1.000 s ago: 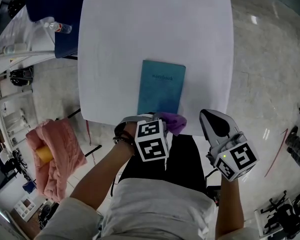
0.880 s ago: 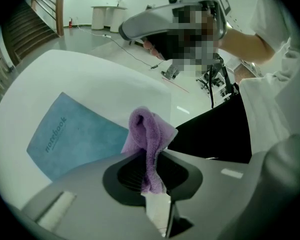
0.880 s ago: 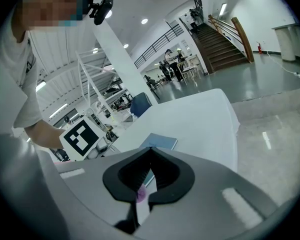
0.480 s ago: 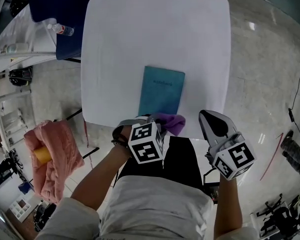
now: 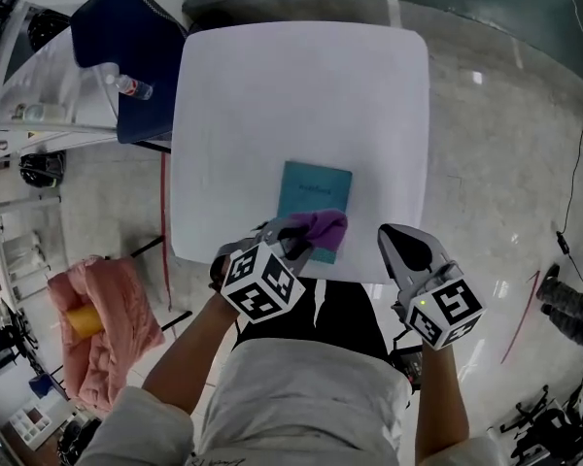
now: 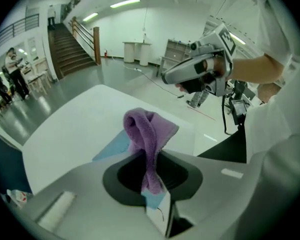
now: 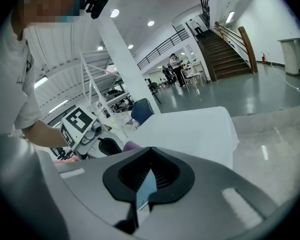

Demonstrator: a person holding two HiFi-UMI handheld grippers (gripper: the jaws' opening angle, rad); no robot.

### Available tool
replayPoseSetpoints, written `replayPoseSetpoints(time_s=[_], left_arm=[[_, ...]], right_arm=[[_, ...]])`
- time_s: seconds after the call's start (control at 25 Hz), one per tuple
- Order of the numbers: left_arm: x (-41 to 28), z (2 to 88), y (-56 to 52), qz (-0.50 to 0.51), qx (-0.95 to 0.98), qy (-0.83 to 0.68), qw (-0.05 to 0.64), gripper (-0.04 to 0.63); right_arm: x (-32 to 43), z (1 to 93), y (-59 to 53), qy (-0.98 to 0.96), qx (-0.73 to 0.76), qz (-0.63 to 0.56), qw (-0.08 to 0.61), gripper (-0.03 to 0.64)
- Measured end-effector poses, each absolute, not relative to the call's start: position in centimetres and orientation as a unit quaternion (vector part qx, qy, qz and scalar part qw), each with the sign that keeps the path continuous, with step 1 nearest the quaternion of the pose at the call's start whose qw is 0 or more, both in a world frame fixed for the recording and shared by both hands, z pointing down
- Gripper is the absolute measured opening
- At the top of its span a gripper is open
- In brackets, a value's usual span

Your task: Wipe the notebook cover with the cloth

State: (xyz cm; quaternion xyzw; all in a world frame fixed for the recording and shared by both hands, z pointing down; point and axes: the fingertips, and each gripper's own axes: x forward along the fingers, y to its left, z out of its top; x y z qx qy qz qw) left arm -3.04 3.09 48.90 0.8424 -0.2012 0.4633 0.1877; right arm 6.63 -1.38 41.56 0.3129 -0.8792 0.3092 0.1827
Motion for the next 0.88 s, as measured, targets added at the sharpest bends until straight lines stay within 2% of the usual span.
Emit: replayPoseSetpoints(time_s=[0.24,0.48,0.88], left_arm=[[-5.2,43.8,-0.3,0.381,0.86,-0.29,0.175,0.06],[-6.4,37.1,-2.6,0.253,0.883,-0.357,0.17,0.06],[-7.1,30.0,-3.4,0.132,0.885,-0.417,0.159,0.06]], right_arm=[[5.7,38.2,-2.3,-0.889,0.315,0.284,0.17,0.015],[4.8,35.2,-2.5,-0.897,0.318,0.262,0.162,0.015],[5.8,29.8,-2.6,-0.902,0.333,0.242,0.132,0.015]])
